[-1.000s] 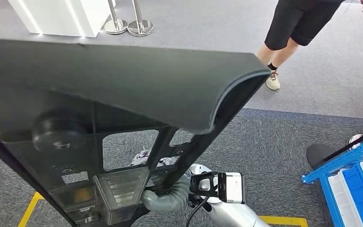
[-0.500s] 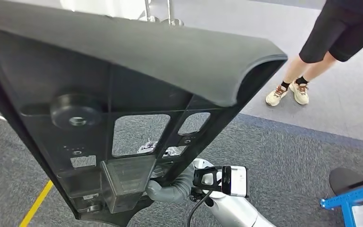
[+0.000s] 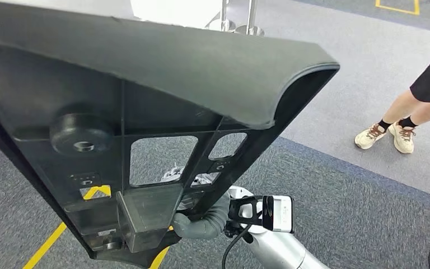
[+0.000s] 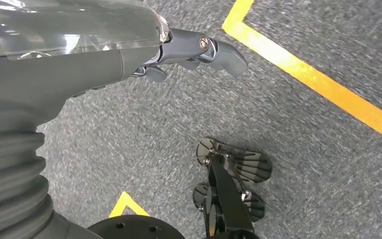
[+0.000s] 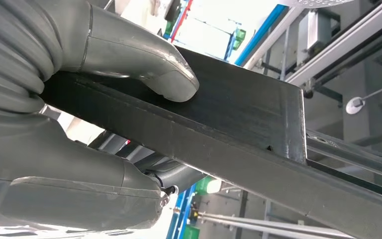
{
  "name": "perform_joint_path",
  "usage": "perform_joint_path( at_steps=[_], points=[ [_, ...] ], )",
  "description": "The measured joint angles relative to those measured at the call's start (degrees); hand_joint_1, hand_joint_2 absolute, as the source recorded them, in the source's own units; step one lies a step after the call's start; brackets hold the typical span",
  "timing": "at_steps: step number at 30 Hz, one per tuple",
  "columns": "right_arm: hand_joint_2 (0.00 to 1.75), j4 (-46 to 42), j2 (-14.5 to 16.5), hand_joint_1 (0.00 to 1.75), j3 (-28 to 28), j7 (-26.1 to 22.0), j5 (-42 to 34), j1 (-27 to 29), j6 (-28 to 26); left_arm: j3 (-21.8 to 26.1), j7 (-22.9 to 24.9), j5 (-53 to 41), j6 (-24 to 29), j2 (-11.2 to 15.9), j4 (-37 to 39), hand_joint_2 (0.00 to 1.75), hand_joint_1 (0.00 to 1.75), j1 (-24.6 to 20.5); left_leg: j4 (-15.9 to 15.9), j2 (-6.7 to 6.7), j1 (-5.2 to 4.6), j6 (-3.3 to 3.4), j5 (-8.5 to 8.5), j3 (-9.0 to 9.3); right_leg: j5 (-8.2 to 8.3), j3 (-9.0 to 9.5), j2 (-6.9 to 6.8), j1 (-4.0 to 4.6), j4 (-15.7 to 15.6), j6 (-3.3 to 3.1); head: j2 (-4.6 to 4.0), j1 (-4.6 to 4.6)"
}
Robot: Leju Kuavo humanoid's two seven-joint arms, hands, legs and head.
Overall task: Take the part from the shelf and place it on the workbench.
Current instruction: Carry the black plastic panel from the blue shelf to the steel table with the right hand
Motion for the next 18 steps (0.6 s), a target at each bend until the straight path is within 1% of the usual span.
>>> perform_joint_path(
  at_steps=[1, 2, 3, 4, 5, 6, 7, 8, 9, 10, 11, 12, 13, 14, 15, 16, 18],
  points=[
    [1.75, -0.01, 0.03, 1.75, 0.0, 0.07, 0.0, -0.1, -0.05, 0.17, 0.06, -0.01, 0.5, 0.06, 0.01, 1.75, 0.0, 0.11, -0.1, -0.5, 0.13, -0.38, 0.05, -0.14, -0.12, 0.11, -0.06, 0.12, -0.32, -0.09, 0.0, 0.0],
    [1.75, -0.02, 0.13, 1.75, 0.0, 0.16, 0.0, -0.21, -0.1, 0.41, 0.17, -0.01, 1.07, 0.23, 0.02, 1.75, 0.0, 0.24, -0.23, -0.91, 0.16, -0.76, 0.1, -0.25, 0.03, 0.22, -0.63, 0.09, -0.63, -0.3, 0.0, 0.0],
    [1.75, -0.02, 0.28, 1.75, 0.01, 0.31, -0.03, -0.35, -0.15, 0.69, 0.32, -0.01, 1.64, 0.4, 0.04, 1.75, 0.0, 0.37, -0.16, -0.47, 0.16, -1.05, 0.03, -0.3, 0.18, 0.45, -1.2, 0.03, -1.03, -0.59, 0.0, 0.0],
    [1.75, -0.03, 0.46, 1.75, 0.02, 0.45, -0.1, -0.51, -0.18, 0.99, 0.5, 0.0, 2.14, 0.62, 0.05, 1.75, 0.0, 0.42, 0.51, 0.88, 0.06, -1.34, -0.54, -0.6, 0.32, 0.78, -1.83, -0.06, -1.52, -0.94, 0.0, -0.01],
    [1.75, -0.03, 0.63, 1.75, 0.02, 0.58, -0.2, -0.68, -0.19, 1.25, 0.69, 0.0, 2.5, 0.92, 0.07, 1.75, 0.0, 0.36, 2.35, 2.63, -0.04, -1.63, -1.76, -1.43, 0.45, 1.12, -2.59, -0.17, -1.99, -1.25, 0.0, -0.01],
    [1.75, -0.01, 0.72, 1.75, 0.03, 0.71, -0.31, -0.81, -0.2, 1.5, 0.85, 0.0, 2.74, 1.21, 0.08, 1.75, 0.0, 0.25, 5.36, 4.49, 0.02, -1.92, -3.5, -2.78, 0.44, 1.37, -3.4, -0.09, -2.24, -1.47, 0.0, -0.01],
    [1.75, 0.04, 0.77, 1.75, 0.03, 0.84, -0.4, -0.89, -0.22, 1.76, 0.99, 0.0, 2.89, 1.55, 0.08, 1.75, 0.0, 0.13, 9.22, 5.63, 0.1, -2.27, -5.49, -4.67, 0.35, 1.49, -4.22, -0.02, -2.32, -1.63, 0.0, -0.01],
    [1.75, 0.11, 0.76, 1.75, 0.04, 0.94, -0.47, -0.93, -0.25, 1.99, 1.08, 0.0, 2.92, 1.86, 0.08, 1.75, 0.0, 0.07, 12.97, 6.01, 0.26, -2.59, -7.01, -6.54, 0.23, 1.54, -5.07, 0.01, -2.3, -1.65, 0.0, -0.01],
    [1.75, 0.19, 0.75, 1.75, 0.05, 1.03, -0.55, -0.92, -0.27, 2.2, 1.14, 0.0, 2.9, 2.1, 0.08, 1.75, 0.0, 0.12, 15.3, 6.17, 0.44, -2.87, -7.56, -7.75, 0.1, 1.58, -5.89, 0.0, -2.26, -1.62, 0.0, -0.01],
    [1.75, 0.25, 0.76, 1.75, 0.06, 1.09, -0.63, -0.93, -0.3, 2.38, 1.17, 0.0, 2.88, 2.3, 0.08, 1.75, 0.0, 0.24, 15.52, 6.35, 0.62, -3.12, -7.03, -7.91, -0.05, 1.64, -6.65, -0.03, -2.21, -1.52, 0.0, -0.01],
    [1.75, 0.27, 0.76, 1.75, 0.07, 1.09, -0.71, -0.96, -0.31, 2.53, 1.19, 0.0, 2.83, 2.45, 0.08, 1.75, 0.0, 0.35, 13.54, 6.69, 0.78, -3.32, -5.58, -6.91, -0.22, 1.74, -7.35, -0.09, -2.13, -1.37, 0.0, -0.01],
    [1.75, 0.27, 0.77, 1.75, 0.07, 1.1, -0.79, -1.03, -0.32, 2.64, 1.17, 0.0, 2.77, 2.57, 0.08, 1.75, 0.0, 0.42, 9.4, 7.59, 0.9, -3.44, -3.47, -4.71, -0.47, 1.9, -8.03, -0.14, -1.96, -1.16, 0.0, -0.01],
    [1.75, 0.27, 0.78, 1.75, 0.07, 1.11, -0.84, -1.12, -0.33, 2.72, 1.14, 0.0, 2.66, 2.64, 0.08, 1.75, 0.0, 0.4, 5.33, 8.85, 0.81, -3.29, -1.92, -2.5, -0.77, 2.05, -8.65, -0.05, -1.76, -0.86, 0.0, -0.02],
    [1.75, 0.27, 0.78, 1.75, 0.07, 1.14, -0.87, -1.23, -0.33, 2.75, 1.08, 0.0, 2.54, 2.67, 0.08, 1.75, 0.0, 0.35, 2.16, 9.82, 0.7, -2.91, -0.86, -0.82, -1.04, 2.17, -9.19, 0.06, -1.56, -0.53, 0.0, -0.01],
    [1.75, 0.27, 0.77, 1.75, 0.07, 1.16, -0.9, -1.34, -0.33, 2.77, 1.02, 0.0, 2.41, 2.69, 0.08, 1.75, 0.0, 0.31, 0.19, 10.47, 0.56, -2.46, -0.37, 0.19, -1.27, 2.28, -9.69, 0.2, -1.39, -0.19, 0.0, 0.0],
    [1.75, 0.27, 0.77, 1.75, 0.08, 1.17, -0.91, -1.42, -0.33, 2.78, 0.97, 0.0, 2.28, 2.69, 0.08, 1.75, 0.0, 0.33, -0.08, 10.43, 0.4, -1.96, -0.54, 0.22, -1.41, 2.35, -10.1, 0.34, -1.33, 0.11, 0.0, 0.01],
    [1.75, 0.26, 0.76, 1.75, 0.09, 1.17, -0.99, -1.58, -0.34, 2.78, 0.86, 0.0, 2.03, 2.7, 0.08, 1.75, 0.0, 0.53, -0.2, 9.18, 0.49, -1.25, -0.41, 0.12, -1.69, 2.59, -10.87, 0.29, -1.3, 0.74, 0.0, 0.01]
  ],
)
